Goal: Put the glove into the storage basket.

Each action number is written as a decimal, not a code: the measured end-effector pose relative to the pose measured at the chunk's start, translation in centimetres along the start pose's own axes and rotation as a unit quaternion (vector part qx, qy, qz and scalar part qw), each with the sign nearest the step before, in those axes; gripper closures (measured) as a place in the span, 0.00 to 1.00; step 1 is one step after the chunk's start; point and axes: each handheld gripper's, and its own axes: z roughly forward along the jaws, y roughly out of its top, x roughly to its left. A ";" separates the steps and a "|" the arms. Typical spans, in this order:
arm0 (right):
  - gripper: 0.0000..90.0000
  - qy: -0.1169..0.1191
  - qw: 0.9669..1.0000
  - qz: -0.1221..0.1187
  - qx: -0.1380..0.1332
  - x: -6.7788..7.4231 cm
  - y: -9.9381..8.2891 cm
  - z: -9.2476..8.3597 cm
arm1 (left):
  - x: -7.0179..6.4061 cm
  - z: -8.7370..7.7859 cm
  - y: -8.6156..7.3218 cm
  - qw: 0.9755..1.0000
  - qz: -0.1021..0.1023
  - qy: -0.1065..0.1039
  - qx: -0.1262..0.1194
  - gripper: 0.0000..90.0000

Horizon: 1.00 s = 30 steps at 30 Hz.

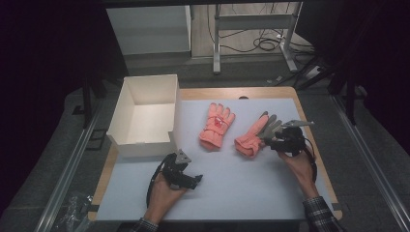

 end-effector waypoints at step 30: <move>0.96 -0.017 1.000 0.016 0.021 -0.3 1.9 2.7 | 0.0 0.0 0.0 1.000 0.000 0.000 0.000 0.03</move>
